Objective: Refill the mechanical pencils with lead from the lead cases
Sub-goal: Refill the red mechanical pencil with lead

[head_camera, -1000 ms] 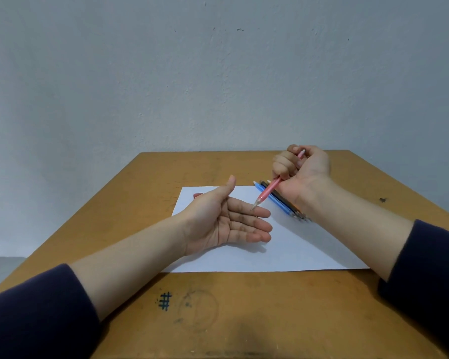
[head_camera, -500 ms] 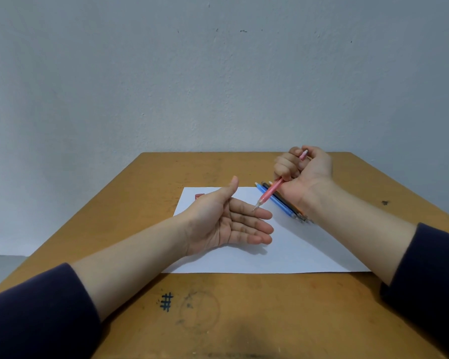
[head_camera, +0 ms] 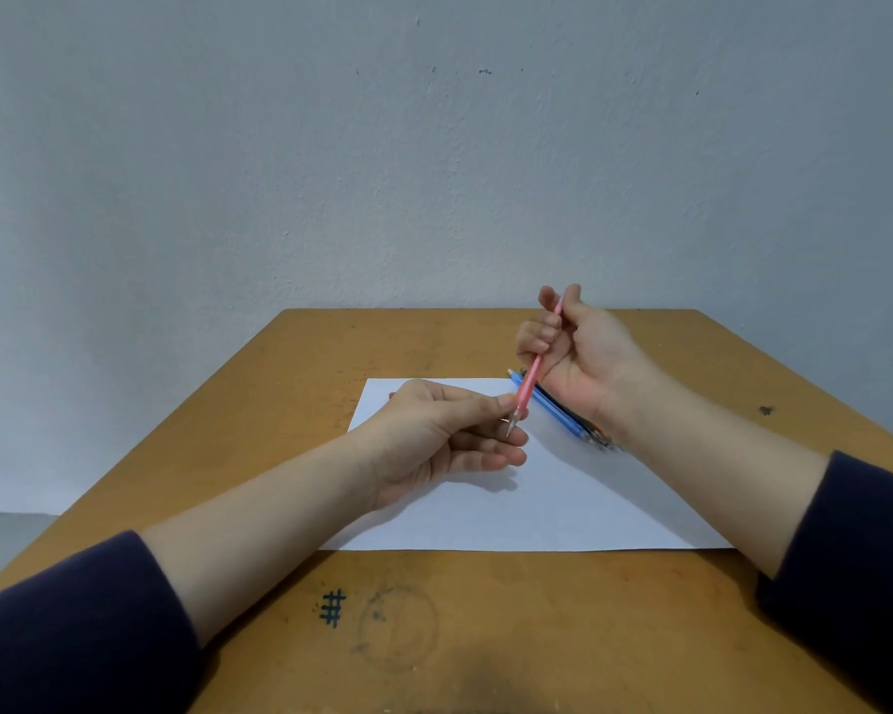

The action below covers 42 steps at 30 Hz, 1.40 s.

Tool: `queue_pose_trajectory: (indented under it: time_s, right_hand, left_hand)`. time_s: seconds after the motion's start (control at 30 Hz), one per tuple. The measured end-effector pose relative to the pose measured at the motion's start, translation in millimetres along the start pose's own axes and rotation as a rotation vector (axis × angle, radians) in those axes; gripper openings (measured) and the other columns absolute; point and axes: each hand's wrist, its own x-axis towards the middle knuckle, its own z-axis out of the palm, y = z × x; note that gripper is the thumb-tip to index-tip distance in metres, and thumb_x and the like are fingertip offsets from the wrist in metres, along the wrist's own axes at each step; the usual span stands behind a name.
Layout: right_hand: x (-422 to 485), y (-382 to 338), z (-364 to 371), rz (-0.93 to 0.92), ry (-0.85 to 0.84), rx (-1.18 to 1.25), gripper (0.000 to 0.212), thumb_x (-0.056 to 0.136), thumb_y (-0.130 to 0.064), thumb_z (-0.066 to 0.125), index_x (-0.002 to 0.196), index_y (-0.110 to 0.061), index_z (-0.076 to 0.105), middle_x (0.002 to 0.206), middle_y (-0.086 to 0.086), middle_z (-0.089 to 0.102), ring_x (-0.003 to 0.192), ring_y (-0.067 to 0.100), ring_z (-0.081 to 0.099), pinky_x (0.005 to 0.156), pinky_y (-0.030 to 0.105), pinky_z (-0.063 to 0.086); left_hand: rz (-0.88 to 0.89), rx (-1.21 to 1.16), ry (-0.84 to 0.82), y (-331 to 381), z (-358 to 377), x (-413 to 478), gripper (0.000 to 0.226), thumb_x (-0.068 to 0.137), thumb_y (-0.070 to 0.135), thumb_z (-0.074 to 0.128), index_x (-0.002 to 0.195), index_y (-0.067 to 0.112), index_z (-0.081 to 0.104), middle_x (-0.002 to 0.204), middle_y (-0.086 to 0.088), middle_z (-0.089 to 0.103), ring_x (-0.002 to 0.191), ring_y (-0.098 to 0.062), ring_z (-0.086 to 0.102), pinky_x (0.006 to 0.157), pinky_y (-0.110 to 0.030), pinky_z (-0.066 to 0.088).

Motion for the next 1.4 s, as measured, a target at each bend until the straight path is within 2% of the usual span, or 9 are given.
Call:
queue_pose_trajectory:
  time_s: [0.2,0.4,0.53,0.67,0.77,0.87,1.03,1.27,1.4]
  right_hand:
    - [-4.5,-3.0,-1.2,-0.077,-0.068,-0.48,0.024,0.099,-0.012,0.045,0.117,-0.004,0.058,0.071,0.005,0.055,0.065,0.014,0.051,0.064,0.024,0.046]
    - [-10.1,-1.1,-2.1,-0.093,-0.18,-0.735,0.025,0.091,0.0,0.053,0.115,-0.004,0.059,0.077,0.007,0.063,0.07,0.015,0.059,0.064,0.023,0.05]
    - [-6.3,-2.0,-6.0,-0.116,-0.089,-0.847,0.014,0.089,0.001,0.057,0.101,0.0,0.064,0.075,0.009,0.061,0.067,0.015,0.058,0.06,0.021,0.052]
    - [0.2,-3.7,-16.9,-0.133,0.007,-1.135,0.01,0.085,-0.003,0.066,0.095,-0.004,0.069,0.078,0.012,0.064,0.072,0.019,0.056,0.064,0.024,0.049]
    - [6.5,-6.1,-25.0,-0.216,0.032,-1.54,0.022,0.081,-0.014,0.074,0.103,-0.013,0.072,0.081,0.004,0.068,0.068,0.012,0.057,0.068,0.025,0.047]
    - [9.1,-8.4,-27.2,-0.293,0.004,-1.857,0.03,0.08,-0.019,0.075,0.11,-0.015,0.071,0.063,-0.012,0.05,0.058,0.002,0.045,0.058,0.019,0.037]
    - [9.4,-11.0,-26.5,-0.274,0.012,-2.069,0.032,0.08,-0.02,0.074,0.111,-0.016,0.071,0.061,-0.012,0.043,0.055,0.004,0.039,0.045,0.018,0.027]
    - [15.2,-7.5,-32.4,-0.265,0.067,-2.171,0.031,0.076,-0.009,0.068,0.106,-0.006,0.069,0.101,0.015,0.068,0.071,0.012,0.042,0.062,0.025,0.036]
    - [13.9,-8.8,-32.4,-0.253,0.046,-2.182,0.027,0.078,-0.011,0.069,0.104,-0.018,0.073,0.078,-0.004,0.061,0.075,0.013,0.054,0.059,0.021,0.04]
  left_hand:
    - [0.079,0.025,0.083,0.7,-4.4,2.6,0.024,0.08,0.013,0.069,0.093,-0.007,0.069,0.074,-0.013,0.07,0.063,-0.017,0.068,0.054,-0.017,0.053]
    - [0.141,0.085,0.176,1.3,-7.2,3.2,0.019,0.082,0.013,0.07,0.09,-0.004,0.071,0.08,-0.017,0.073,0.07,-0.021,0.071,0.059,-0.021,0.055]
    - [0.288,0.528,0.306,-1.6,-8.6,6.5,0.015,0.088,0.023,0.067,0.092,0.011,0.075,0.082,0.003,0.075,0.079,-0.019,0.07,0.073,-0.033,0.056]
    - [0.402,0.948,0.313,-3.1,-16.1,8.6,0.025,0.091,0.035,0.062,0.114,0.028,0.068,0.109,0.021,0.065,0.092,-0.014,0.066,0.074,-0.001,0.04]
    - [0.36,1.224,0.269,-8.6,-23.1,14.7,0.052,0.092,0.043,0.057,0.139,0.024,0.046,0.141,0.01,0.047,0.135,-0.011,0.036,0.097,-0.008,0.027]
    - [0.156,1.435,0.222,-15.8,-28.8,21.6,0.075,0.093,0.057,0.045,0.152,0.02,0.018,0.16,0.004,0.013,0.147,-0.01,0.004,0.119,-0.031,0.007]
    - [0.058,1.399,0.187,-15.8,-33.3,26.3,0.076,0.094,0.057,0.039,0.153,0.019,0.01,0.161,0.004,-0.001,0.147,-0.01,-0.002,0.116,-0.028,0.003]
    - [0.05,1.439,0.176,-16.4,-35.3,27.7,0.075,0.096,0.057,0.036,0.153,0.016,0.011,0.161,0.004,0.0,0.147,-0.009,0.0,0.116,-0.026,0.003]
    - [0.05,1.448,0.172,-16.7,-35.4,27.2,0.075,0.096,0.057,0.035,0.153,0.015,0.01,0.161,0.004,0.0,0.147,-0.009,-0.001,0.116,-0.026,0.002]
